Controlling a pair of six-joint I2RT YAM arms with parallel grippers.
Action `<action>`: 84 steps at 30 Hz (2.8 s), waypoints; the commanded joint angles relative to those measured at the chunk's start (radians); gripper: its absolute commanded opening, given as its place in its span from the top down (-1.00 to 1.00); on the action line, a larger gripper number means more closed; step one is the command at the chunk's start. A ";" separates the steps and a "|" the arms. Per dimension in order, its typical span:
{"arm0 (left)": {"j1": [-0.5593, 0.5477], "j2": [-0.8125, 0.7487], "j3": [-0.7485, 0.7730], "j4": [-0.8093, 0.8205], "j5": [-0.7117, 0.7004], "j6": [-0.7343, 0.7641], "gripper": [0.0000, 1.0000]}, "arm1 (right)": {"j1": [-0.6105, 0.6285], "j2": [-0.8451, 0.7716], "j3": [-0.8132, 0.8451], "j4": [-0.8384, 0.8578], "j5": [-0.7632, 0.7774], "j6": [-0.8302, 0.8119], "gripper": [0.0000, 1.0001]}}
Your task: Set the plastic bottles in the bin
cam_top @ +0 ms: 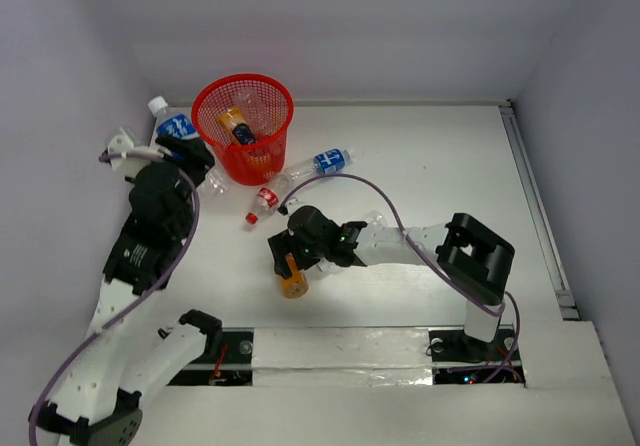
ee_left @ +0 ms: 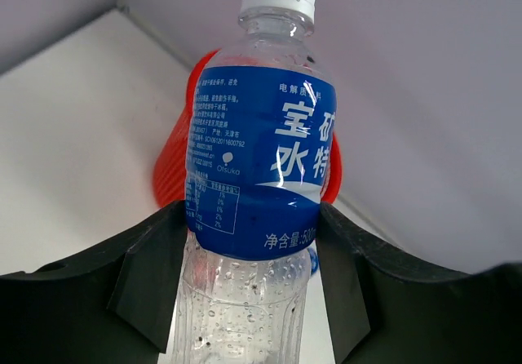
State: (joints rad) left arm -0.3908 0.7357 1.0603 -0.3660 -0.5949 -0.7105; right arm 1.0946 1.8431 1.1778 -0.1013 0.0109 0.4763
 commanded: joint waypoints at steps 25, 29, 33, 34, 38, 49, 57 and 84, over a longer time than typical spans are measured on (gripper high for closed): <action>0.049 0.893 0.441 0.662 -0.333 0.651 0.36 | 0.022 -0.096 -0.087 0.186 -0.037 0.077 -0.05; 0.058 0.918 0.405 0.716 -0.342 0.640 0.35 | 0.022 -0.172 -0.121 0.236 -0.046 0.085 -0.05; 0.058 0.933 0.363 0.774 -0.345 0.623 0.26 | 0.022 -0.234 -0.126 0.247 -0.048 0.078 -0.04; 0.058 0.938 0.359 0.780 -0.345 0.620 0.24 | 0.022 -0.267 -0.122 0.247 -0.052 0.068 -0.04; 0.058 0.943 0.348 0.791 -0.345 0.618 -0.12 | 0.022 -0.366 -0.073 0.218 -0.016 0.033 -0.04; 0.058 0.792 0.368 0.584 -0.174 0.478 -0.98 | -0.163 -0.446 0.066 0.199 0.011 -0.030 0.01; 0.058 0.520 0.293 0.218 0.160 0.130 -0.98 | -0.282 -0.207 0.386 0.248 0.037 -0.047 0.01; 0.020 0.083 -0.010 0.328 0.808 -0.147 -0.97 | -0.354 0.584 1.280 0.357 -0.005 0.134 -0.80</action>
State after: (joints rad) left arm -0.3695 0.8165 1.0561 -0.1089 0.1719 -0.8509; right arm 0.7349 2.5359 2.5019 0.1394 0.0402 0.5930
